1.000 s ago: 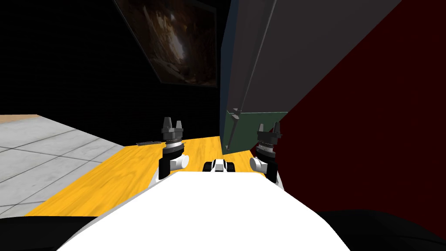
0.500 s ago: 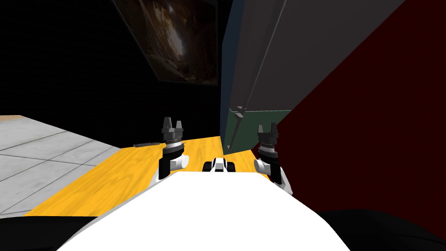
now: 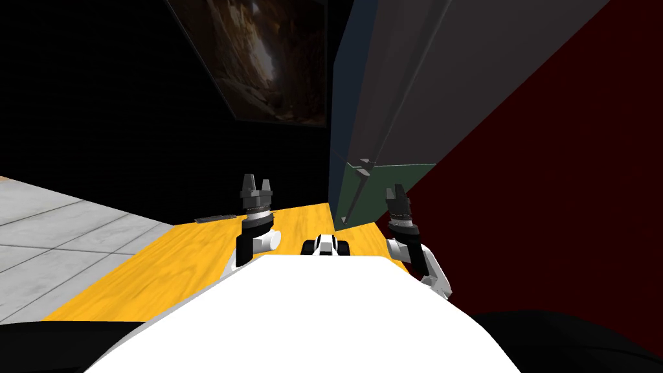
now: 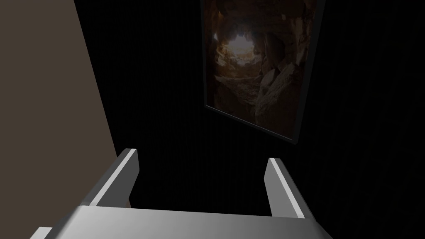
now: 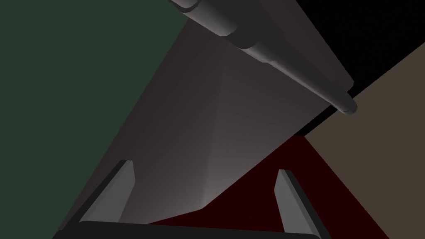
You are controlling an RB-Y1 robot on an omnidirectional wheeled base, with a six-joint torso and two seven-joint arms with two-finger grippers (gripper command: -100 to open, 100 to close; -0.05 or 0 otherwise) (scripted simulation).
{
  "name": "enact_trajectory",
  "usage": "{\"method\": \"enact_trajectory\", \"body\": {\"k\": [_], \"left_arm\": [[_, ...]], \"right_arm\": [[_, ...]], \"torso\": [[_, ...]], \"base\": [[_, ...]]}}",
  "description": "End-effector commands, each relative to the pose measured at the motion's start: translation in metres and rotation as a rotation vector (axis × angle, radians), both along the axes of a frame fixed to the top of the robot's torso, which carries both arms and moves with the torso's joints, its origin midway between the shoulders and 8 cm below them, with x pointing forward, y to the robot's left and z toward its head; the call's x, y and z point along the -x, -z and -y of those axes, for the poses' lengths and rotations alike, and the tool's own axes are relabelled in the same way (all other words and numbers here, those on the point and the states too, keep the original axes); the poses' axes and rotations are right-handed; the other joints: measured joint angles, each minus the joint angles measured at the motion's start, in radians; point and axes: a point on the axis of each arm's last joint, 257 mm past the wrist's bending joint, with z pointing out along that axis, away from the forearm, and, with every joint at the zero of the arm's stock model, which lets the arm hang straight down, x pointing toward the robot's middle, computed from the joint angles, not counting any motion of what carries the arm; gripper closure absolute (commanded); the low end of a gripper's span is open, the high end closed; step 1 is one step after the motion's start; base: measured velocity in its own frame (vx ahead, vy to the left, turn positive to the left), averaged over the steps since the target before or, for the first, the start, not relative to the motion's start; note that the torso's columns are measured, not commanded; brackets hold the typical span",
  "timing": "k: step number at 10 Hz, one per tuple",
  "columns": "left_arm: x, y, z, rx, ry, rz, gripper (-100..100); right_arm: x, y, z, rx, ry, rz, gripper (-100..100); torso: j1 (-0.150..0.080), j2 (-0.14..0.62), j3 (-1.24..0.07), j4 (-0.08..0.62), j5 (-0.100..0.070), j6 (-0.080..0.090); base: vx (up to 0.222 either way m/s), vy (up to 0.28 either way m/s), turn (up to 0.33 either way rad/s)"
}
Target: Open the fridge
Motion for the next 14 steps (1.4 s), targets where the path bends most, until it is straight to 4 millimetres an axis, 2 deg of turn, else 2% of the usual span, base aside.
{"method": "enact_trajectory", "body": {"k": [1, 7, 14], "left_arm": [[0.0, 0.0, 0.0, 0.0, 0.0, 0.0, 0], [0.0, 0.0, 0.0, 0.0, 0.0, 0.0, 0], [0.0, 0.0, 0.0, 0.0, 0.0, 0.0, 0]], "right_arm": [[-0.004, 0.012, 0.009, 0.164, 0.066, -0.047, -100], [-0.012, 0.033, 0.034, 0.49, 0.195, -0.128, -100], [-0.02, 0.046, 0.068, 0.864, 0.317, -0.19, -100]], "torso": [[-0.002, -0.001, -0.001, 0.0, 0.0, 0.0], [-0.002, 0.0, 0.0, 0.0, -0.001, 0.0], [-0.001, 0.0, 0.0, 0.0, 0.0, 0.0]], "base": [[0.042, 0.114, -0.053], [0.029, 0.107, -0.048], [0.023, 0.097, -0.041]]}}
